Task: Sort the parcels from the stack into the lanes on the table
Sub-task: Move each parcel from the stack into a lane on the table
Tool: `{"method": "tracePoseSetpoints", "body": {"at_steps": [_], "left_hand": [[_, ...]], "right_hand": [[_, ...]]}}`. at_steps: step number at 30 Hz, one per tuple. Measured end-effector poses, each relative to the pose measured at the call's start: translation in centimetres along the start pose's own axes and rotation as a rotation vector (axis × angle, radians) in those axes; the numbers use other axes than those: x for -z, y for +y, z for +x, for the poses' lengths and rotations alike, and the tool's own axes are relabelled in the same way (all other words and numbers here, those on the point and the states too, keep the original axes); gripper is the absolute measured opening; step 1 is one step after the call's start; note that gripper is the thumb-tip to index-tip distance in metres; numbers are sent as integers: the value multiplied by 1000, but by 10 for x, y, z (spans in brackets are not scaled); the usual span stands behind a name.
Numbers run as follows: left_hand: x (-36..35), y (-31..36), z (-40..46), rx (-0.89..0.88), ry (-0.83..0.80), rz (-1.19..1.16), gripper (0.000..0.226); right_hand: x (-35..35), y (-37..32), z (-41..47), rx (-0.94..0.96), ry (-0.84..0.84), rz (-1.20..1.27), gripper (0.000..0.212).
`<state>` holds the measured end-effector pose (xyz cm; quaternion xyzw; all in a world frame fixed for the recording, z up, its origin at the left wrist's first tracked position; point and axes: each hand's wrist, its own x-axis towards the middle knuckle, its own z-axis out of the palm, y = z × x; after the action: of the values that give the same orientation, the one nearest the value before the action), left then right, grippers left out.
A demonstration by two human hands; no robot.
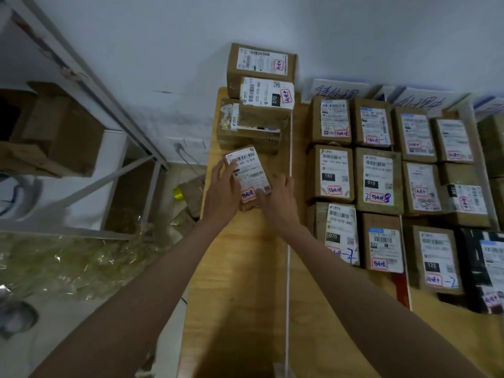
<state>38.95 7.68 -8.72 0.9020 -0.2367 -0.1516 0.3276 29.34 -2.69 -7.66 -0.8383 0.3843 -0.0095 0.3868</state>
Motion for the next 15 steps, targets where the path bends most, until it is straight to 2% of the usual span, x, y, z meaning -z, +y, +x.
{"method": "tracePoseSetpoints", "body": {"at_steps": [2, 6, 10, 12, 15], "left_hand": [[0, -2, 1, 27, -22, -85, 44], [5, -11, -4, 4, -80, -179, 55], [14, -10, -16, -42, -116, -256, 61], [20, -8, -23, -57, -119, -253, 57], [34, -2, -31, -71, -87, -69, 46]], "right_hand": [[-5, -2, 5, -99, -75, 16, 55], [-19, 2, 13, -166, -168, 20, 59], [-20, -4, 15, -231, -145, 148, 43], [-15, -8, 8, -230, -123, 199, 35], [-1, -12, -7, -208, -83, 252, 31]]}}
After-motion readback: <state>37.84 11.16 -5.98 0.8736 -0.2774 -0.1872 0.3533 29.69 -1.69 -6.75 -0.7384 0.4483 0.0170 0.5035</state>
